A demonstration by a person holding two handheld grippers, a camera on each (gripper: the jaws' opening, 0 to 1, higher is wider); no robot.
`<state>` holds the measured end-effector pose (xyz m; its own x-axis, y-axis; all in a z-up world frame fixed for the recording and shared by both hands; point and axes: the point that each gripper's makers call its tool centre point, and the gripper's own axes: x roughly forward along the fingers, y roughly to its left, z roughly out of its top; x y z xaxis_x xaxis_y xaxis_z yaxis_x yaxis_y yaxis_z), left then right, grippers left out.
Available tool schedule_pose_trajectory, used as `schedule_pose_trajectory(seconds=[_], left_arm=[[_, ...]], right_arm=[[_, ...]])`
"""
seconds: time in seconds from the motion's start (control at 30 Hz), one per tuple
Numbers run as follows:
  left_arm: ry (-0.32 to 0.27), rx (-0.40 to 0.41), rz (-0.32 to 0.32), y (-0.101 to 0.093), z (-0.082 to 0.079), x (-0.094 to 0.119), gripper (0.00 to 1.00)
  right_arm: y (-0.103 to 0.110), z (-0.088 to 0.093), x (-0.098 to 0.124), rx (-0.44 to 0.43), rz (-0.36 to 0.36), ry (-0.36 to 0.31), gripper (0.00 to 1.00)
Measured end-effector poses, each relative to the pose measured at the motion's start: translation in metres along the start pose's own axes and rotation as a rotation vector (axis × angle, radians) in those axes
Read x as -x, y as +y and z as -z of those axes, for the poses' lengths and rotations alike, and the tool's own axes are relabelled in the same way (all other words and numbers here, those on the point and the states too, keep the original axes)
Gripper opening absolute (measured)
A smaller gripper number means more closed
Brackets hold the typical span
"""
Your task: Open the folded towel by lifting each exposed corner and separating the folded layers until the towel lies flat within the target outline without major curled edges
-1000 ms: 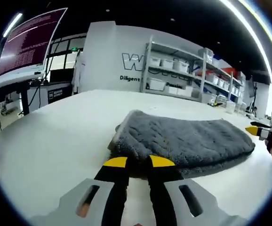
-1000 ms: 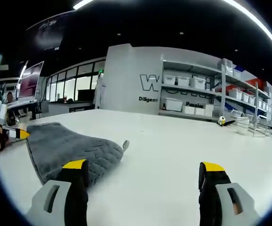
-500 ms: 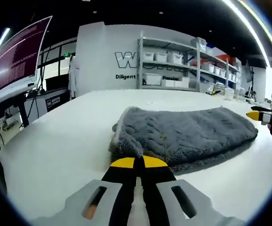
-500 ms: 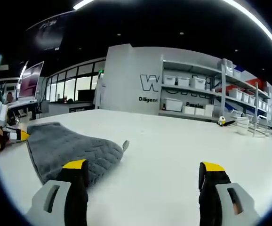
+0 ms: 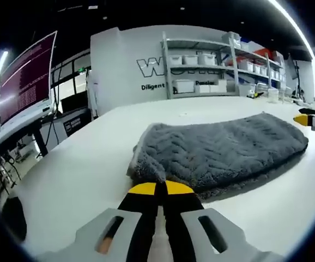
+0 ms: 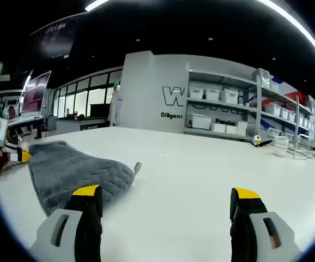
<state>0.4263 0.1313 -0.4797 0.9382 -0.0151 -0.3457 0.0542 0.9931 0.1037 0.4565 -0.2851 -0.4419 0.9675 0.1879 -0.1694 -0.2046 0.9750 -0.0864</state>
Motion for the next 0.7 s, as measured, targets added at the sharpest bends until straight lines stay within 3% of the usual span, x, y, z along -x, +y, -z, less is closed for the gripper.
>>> schedule_pose_trajectory(seconds=[0.43, 0.7], left_arm=[[-0.001, 0.026, -0.036, 0.008, 0.002, 0.0, 0.03], [-0.052, 0.046, -0.028, 0.007, -0.008, 0.004, 0.06]], right_arm=[[-0.001, 0.001, -0.003, 0.004, 0.0, 0.011, 0.99], [-0.015, -0.009, -0.032, 0.005, -0.002, 0.014, 0.99]])
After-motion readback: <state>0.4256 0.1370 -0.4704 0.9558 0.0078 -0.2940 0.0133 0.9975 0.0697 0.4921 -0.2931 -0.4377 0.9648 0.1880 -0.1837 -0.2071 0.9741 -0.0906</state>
